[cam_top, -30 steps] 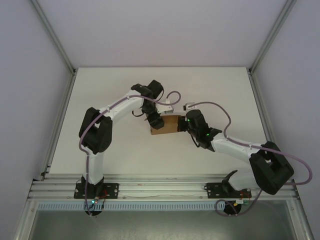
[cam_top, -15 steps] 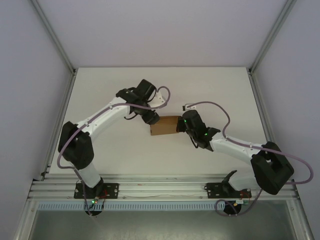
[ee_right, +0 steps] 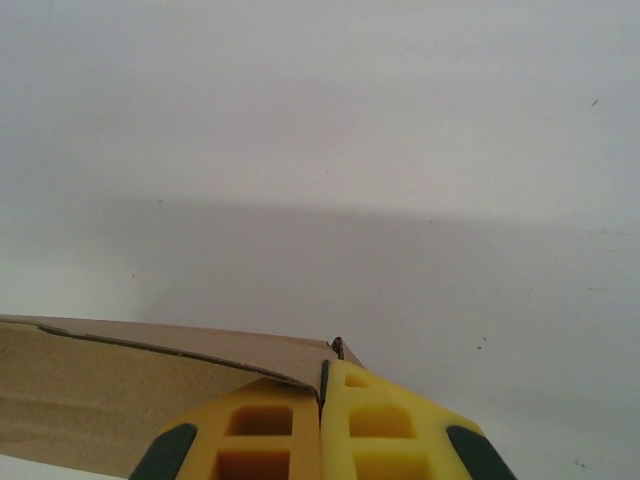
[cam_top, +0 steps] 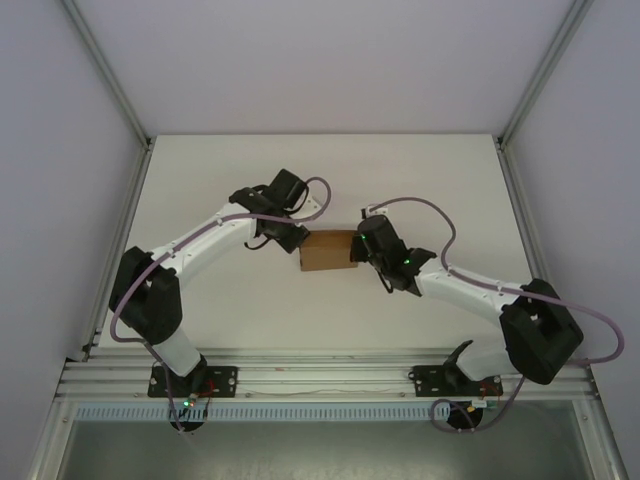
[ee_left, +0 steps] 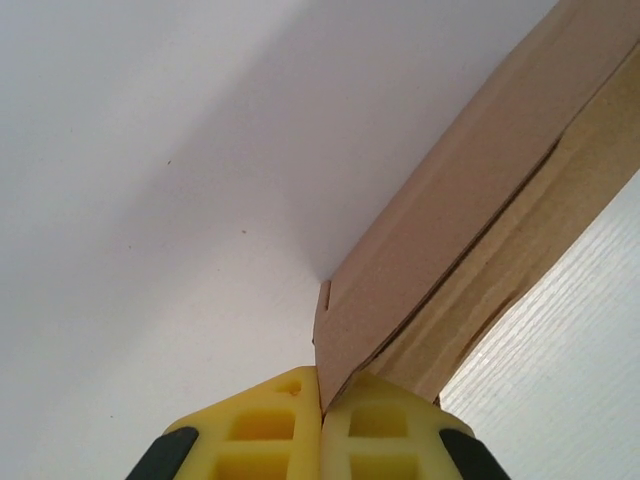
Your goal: Assemble paper box
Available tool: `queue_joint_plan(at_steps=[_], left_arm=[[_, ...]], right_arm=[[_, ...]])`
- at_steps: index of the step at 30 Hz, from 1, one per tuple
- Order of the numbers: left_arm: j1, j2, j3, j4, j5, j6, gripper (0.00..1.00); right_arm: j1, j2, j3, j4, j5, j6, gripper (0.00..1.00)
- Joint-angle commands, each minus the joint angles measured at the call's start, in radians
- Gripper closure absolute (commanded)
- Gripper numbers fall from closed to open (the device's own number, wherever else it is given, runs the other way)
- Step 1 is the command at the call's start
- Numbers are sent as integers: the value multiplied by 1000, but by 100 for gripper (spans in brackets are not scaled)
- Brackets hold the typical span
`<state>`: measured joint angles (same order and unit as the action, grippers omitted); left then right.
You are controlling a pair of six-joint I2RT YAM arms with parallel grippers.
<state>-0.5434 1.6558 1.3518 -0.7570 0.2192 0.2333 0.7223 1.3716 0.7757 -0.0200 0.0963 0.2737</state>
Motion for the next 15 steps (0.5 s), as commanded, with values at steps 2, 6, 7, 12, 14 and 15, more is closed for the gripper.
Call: queue_joint_plan(at_steps=[2, 6, 7, 12, 14, 15], left_arm=[[-7, -32, -40, 98, -31, -157, 100], [-6, -27, -26, 140, 61, -429, 100], [-8, -32, -37, 169, 105, -483, 100], [-13, -60, -46, 133, 64, -571, 100], [-13, -59, -43, 105, -1, -602, 100], [-13, -59, -53, 118, -2, -611, 100]], right_arm=[[27, 29, 6, -122, 41, 20, 100], [70, 47, 33, -162, 115, 42, 100], [83, 51, 37, -171, 137, 50, 100], [114, 60, 33, -172, 171, 77, 100], [115, 57, 28, -169, 180, 82, 100], [117, 55, 24, -161, 179, 85, 100]])
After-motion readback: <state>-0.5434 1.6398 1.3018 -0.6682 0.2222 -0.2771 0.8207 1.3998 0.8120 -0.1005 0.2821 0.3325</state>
